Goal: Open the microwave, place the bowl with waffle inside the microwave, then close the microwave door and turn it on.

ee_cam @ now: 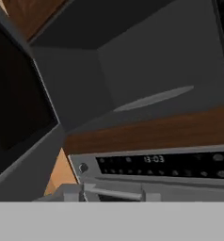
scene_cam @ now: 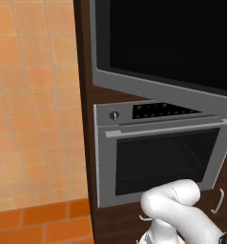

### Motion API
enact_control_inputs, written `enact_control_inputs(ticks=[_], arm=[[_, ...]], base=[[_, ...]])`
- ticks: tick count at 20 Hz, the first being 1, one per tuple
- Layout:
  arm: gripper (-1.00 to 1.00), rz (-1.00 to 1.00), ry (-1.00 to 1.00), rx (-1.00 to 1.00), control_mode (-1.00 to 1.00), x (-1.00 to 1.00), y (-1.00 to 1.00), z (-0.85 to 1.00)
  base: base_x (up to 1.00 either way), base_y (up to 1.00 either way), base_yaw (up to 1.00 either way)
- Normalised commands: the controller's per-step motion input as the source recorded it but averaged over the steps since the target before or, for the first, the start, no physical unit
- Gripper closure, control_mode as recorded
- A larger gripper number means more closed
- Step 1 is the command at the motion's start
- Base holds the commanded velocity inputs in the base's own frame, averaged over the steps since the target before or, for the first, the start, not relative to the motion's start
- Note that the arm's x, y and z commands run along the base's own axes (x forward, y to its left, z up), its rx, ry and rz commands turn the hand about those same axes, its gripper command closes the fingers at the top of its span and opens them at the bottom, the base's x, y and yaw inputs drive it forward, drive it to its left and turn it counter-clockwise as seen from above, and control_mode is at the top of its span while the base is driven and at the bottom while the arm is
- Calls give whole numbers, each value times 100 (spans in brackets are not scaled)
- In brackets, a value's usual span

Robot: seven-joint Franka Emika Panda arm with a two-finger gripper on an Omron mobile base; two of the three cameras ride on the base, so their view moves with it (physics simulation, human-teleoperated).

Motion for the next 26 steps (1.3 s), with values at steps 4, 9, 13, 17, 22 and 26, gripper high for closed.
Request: enact_control_inputs(ticks=[4, 9, 13, 17, 22, 26], arm=[[100, 51, 19, 19, -100, 99, -48, -30], [100, 35, 32, 24, -100, 93, -64, -25], [100, 23, 33, 26, -100, 82, -77, -25], [100, 9, 26, 22, -100, 55, -23, -19], [100, -9, 2, 6, -100, 1, 35, 0], [100, -28, 13, -1, -100, 0, 96, 0]], base=[[0, 0, 0], [0, 0, 0], [0, 0, 0], [0, 0, 0], [0, 0, 0], [0, 0, 0]])
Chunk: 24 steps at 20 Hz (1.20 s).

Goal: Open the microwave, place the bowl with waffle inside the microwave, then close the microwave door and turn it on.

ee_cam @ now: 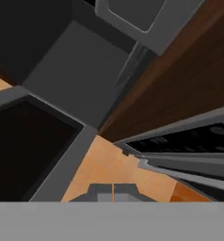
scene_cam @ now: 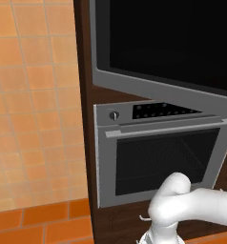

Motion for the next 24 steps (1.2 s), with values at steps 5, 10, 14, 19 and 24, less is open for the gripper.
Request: enact_control_inputs(ticks=[5, 10, 14, 19, 24], arm=[[100, -20, 16, 0, -100, -20, 68, 0], [100, -2, -1, 0, -100, -99, 64, 0], [100, -5, -5, 0, -100, -88, 97, 2], [100, -6, -8, 0, -100, -72, 99, 15], [100, -7, -15, 0, -100, -77, 93, 39]], base=[[0, 0, 0], [0, 0, 0], [0, 0, 0], [0, 0, 0], [0, 0, 0]])
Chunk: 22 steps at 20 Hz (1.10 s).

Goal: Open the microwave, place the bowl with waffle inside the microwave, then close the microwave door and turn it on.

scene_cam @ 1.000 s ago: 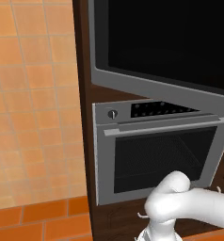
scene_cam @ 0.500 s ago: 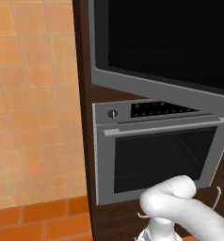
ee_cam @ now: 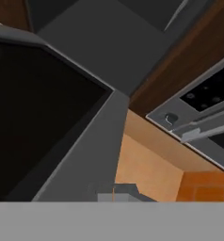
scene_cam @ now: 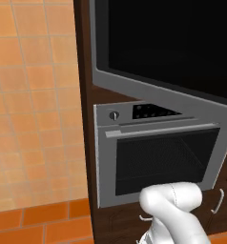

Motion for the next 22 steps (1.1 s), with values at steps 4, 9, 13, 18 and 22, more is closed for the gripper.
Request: enact_control_inputs(ticks=[4, 9, 13, 18, 22], arm=[[100, -4, -15, 0, -100, -64, 82, 58], [100, 18, -4, 0, -100, -17, 100, 67], [100, 57, 1, -8, -100, -12, 100, 44], [100, 31, -1, -9, -100, -48, 100, 23], [100, 22, -7, -9, -100, -56, 100, 10]], base=[[0, 0, 0], [0, 0, 0], [0, 0, 0], [0, 0, 0], [0, 0, 0]])
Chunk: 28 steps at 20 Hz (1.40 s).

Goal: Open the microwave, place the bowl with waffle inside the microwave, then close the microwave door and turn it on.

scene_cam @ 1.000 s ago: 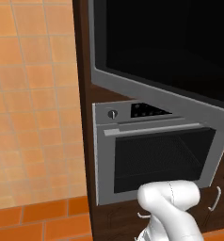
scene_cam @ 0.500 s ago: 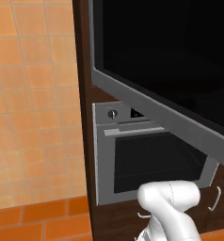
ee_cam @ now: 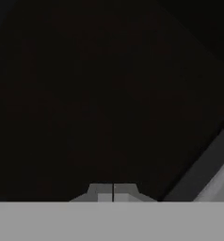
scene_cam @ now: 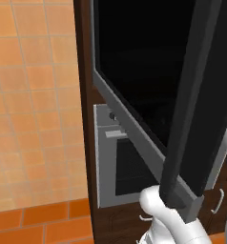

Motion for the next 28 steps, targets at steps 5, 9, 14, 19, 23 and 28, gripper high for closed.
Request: enact_control_inputs(ticks=[5, 9, 14, 19, 23, 28], arm=[[100, -9, -4, -3, -100, -16, 42, -9], [100, -9, 0, -8, -100, 17, -35, -22], [100, -22, 9, -15, -100, 31, -98, -14], [100, -36, 9, -28, -100, 26, -100, -16], [100, -22, 2, -26, -100, 76, -100, -59], [100, -19, 19, -11, -100, 53, -100, -53]], base=[[0, 0, 0], [0, 0, 0], [0, 0, 0], [0, 0, 0], [0, 0, 0], [0, 0, 0]])
